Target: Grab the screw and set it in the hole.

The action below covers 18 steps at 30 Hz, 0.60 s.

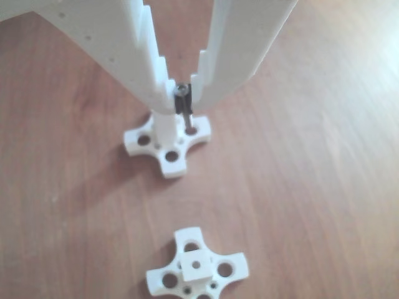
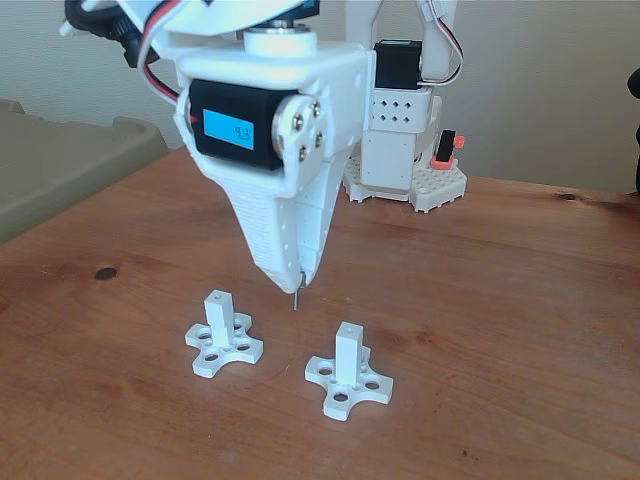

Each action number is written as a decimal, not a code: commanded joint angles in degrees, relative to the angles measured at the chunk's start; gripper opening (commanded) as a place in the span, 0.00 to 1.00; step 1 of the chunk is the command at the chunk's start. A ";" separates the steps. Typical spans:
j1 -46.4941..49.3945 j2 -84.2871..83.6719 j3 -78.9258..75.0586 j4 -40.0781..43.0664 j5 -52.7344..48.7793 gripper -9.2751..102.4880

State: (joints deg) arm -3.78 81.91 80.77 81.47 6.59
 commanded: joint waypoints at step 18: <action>-3.96 8.26 3.25 -0.53 1.41 0.04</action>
State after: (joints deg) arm -7.12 84.29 84.55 81.47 7.65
